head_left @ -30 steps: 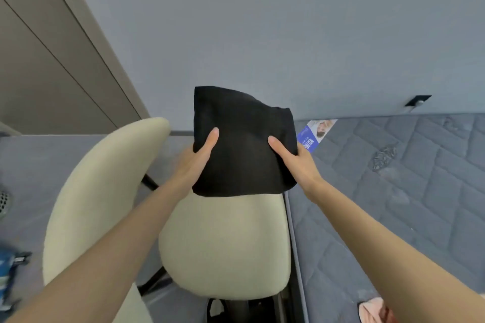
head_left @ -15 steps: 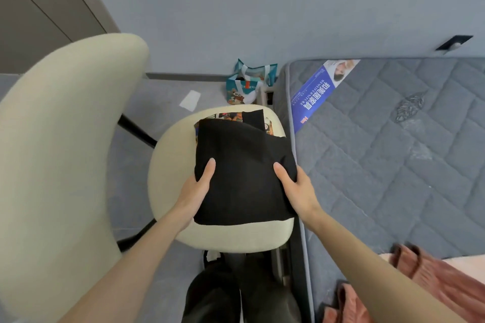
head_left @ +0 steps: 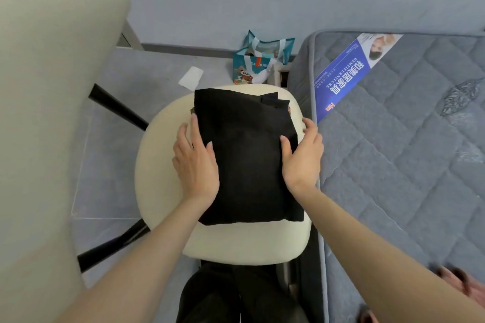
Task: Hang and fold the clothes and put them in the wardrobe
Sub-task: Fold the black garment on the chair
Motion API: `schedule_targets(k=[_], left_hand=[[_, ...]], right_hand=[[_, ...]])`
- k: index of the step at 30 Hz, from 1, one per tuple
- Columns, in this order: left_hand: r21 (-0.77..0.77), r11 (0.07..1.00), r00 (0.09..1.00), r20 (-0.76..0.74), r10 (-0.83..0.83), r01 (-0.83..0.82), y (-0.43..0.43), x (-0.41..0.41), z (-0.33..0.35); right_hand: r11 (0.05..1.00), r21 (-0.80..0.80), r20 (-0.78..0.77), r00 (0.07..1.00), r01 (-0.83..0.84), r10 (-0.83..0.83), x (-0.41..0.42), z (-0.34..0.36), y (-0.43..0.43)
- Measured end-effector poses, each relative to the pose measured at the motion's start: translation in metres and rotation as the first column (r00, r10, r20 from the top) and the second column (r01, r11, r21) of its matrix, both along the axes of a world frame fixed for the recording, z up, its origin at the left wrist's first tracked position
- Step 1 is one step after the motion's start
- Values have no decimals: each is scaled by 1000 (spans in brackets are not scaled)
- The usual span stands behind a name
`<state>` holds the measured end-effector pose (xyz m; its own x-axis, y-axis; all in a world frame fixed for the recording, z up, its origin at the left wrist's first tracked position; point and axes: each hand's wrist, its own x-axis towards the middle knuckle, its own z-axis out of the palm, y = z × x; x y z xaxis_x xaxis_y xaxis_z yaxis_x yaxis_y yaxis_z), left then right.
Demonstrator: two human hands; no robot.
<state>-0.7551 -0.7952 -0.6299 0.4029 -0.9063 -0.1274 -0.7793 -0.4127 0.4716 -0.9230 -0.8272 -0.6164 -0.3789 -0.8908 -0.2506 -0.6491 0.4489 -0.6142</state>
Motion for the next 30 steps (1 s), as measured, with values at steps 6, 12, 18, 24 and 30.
schedule_targets(k=[6, 12, 18, 24, 30], left_hand=[[-18, 898, 885, 174, -431, 440, -24, -7, -19], [122, 957, 954, 115, -277, 263, -17, -10, -56], [79, 965, 961, 95, -259, 252, -20, -12, -72], [73, 994, 995, -53, -81, 85, 1, -9, -57], [83, 995, 993, -96, 61, -53, 18, -16, -57]], right_hand=[[753, -82, -390, 716, -653, 578, 15, -15, -7], [802, 39, -343, 746, -596, 571, 12, -58, -13], [850, -17, -297, 815, -526, 498, 13, -69, -16], [922, 97, -250, 888, -374, 386, 7, -58, 7], [938, 73, -360, 868, -339, 342, 5, -64, 22]])
